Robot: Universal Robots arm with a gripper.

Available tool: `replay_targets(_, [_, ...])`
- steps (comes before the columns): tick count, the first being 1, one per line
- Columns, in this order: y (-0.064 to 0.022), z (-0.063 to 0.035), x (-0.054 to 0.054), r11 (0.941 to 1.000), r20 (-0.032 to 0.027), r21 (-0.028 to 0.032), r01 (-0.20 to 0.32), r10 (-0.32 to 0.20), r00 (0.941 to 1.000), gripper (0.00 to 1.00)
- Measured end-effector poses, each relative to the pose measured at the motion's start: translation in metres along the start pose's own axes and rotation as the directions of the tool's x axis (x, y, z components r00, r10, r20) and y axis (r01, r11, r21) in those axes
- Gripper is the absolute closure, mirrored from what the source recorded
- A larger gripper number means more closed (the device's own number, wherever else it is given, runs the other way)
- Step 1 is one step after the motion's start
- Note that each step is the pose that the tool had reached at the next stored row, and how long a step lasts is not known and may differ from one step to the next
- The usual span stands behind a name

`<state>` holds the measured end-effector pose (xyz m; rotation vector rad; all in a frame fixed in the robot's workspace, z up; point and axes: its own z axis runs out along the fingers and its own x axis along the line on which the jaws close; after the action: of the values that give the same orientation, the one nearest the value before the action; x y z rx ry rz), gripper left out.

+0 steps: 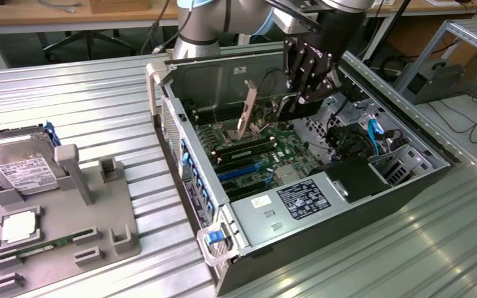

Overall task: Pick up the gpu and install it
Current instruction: 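Insert the gpu into the slot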

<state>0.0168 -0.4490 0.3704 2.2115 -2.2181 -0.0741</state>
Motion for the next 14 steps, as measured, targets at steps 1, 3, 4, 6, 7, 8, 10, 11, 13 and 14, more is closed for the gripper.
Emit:
replay_targets(1, [-0.0001, 0.0019, 0.000, 1.0000, 0.0000, 0.0000, 0.000, 0.000, 1.0000, 0.73])
replay_targets(3, [-0.0002, 0.0057, 0.000, 1.0000, 0.0000, 0.0000, 0.000, 0.000, 1.0000, 0.73])
replay_targets(4, [-0.0003, 0.0076, 0.000, 1.0000, -0.0001, 0.0000, 0.000, 0.000, 1.0000, 0.73])
replay_targets(6, [-0.0004, 0.0107, 0.000, 1.0000, -0.0001, 0.0000, 0.000, 0.000, 1.0000, 0.73])
replay_targets(7, [-0.0005, 0.0120, 0.000, 1.0000, -0.0001, 0.0000, 0.000, 0.000, 1.0000, 0.73])
replay_targets(8, [-0.0005, 0.0134, 0.000, 1.0000, -0.0001, 0.0000, 0.000, 0.000, 1.0000, 0.73])
replay_targets(10, [-0.0003, 0.0166, 0.000, 1.0000, 0.0000, 0.0000, 0.000, 0.000, 1.0000, 0.73])
replay_targets(11, [0.0008, 0.0179, 0.000, 1.0000, -0.0001, 0.0002, 0.000, 0.000, 1.0000, 0.73])
replay_targets(13, [0.0043, 0.0207, 0.001, 1.0000, -0.0001, 0.0028, 0.000, 0.000, 1.0000, 0.73])
replay_targets(14, [0.0059, 0.0221, 0.001, 1.0000, -0.0001, 0.0050, 0.001, -0.001, 1.0000, 0.73])
